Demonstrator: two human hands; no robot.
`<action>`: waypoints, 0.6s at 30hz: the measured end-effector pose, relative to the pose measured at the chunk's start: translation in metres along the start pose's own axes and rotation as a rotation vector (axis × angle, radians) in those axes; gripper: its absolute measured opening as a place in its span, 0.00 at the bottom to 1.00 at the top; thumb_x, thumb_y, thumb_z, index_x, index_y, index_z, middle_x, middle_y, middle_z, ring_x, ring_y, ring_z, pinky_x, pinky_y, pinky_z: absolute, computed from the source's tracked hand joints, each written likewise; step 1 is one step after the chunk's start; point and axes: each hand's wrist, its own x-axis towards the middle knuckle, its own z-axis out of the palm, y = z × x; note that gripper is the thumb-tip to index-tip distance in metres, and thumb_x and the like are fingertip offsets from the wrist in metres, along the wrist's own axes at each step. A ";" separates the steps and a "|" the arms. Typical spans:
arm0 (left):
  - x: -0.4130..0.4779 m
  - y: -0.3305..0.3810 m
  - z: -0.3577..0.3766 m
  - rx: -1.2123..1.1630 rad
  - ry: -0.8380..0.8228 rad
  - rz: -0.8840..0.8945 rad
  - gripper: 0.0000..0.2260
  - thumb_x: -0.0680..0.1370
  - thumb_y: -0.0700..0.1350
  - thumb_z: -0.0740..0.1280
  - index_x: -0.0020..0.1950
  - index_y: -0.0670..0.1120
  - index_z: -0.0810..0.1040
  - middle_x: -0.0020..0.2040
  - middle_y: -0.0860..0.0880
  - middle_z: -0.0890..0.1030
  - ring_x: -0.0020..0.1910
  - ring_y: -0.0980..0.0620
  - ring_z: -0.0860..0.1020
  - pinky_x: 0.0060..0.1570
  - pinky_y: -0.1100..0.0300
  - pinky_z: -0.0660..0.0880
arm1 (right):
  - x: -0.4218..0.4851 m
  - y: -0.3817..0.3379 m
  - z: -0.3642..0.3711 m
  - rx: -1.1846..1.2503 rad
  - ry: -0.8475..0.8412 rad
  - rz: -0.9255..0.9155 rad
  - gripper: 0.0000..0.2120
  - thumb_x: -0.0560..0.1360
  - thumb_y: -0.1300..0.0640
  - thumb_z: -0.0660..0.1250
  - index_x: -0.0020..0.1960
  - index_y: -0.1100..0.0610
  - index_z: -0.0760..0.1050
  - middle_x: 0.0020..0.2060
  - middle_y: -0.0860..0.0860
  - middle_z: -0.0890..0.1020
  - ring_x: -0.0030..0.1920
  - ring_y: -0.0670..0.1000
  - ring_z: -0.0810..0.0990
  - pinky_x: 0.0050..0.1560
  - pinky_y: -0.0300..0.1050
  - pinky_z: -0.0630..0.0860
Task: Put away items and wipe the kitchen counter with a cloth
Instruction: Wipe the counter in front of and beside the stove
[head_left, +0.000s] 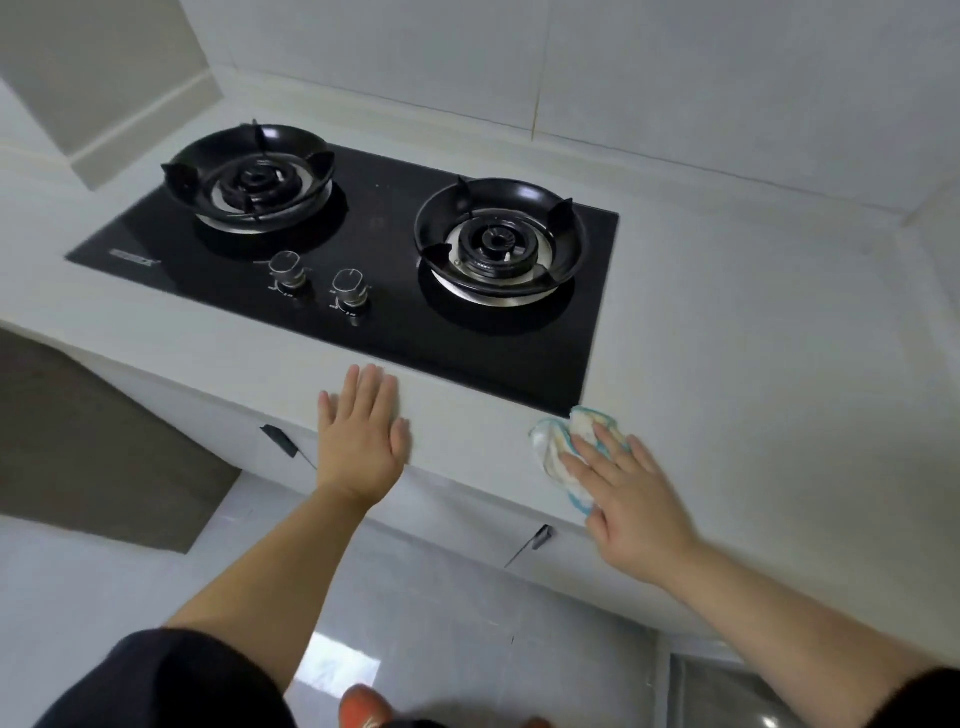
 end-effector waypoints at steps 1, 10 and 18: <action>0.003 -0.010 -0.002 0.001 -0.006 -0.005 0.31 0.77 0.55 0.40 0.76 0.42 0.58 0.78 0.43 0.54 0.77 0.43 0.47 0.73 0.42 0.43 | 0.009 -0.009 -0.002 -0.013 -0.004 -0.046 0.30 0.68 0.51 0.54 0.69 0.55 0.71 0.70 0.53 0.71 0.71 0.58 0.67 0.68 0.57 0.57; 0.027 -0.129 -0.024 0.004 0.007 -0.137 0.33 0.76 0.58 0.35 0.78 0.46 0.56 0.78 0.44 0.52 0.77 0.43 0.45 0.74 0.43 0.44 | 0.149 -0.127 -0.011 0.007 0.007 -0.107 0.30 0.72 0.49 0.51 0.70 0.58 0.69 0.70 0.56 0.70 0.73 0.59 0.64 0.70 0.58 0.60; 0.052 -0.231 -0.048 -0.039 -0.007 -0.128 0.32 0.77 0.57 0.35 0.78 0.48 0.56 0.78 0.46 0.53 0.77 0.45 0.45 0.74 0.47 0.42 | 0.248 -0.219 -0.021 0.008 0.014 -0.154 0.30 0.71 0.50 0.51 0.68 0.57 0.72 0.69 0.56 0.72 0.72 0.60 0.66 0.68 0.60 0.66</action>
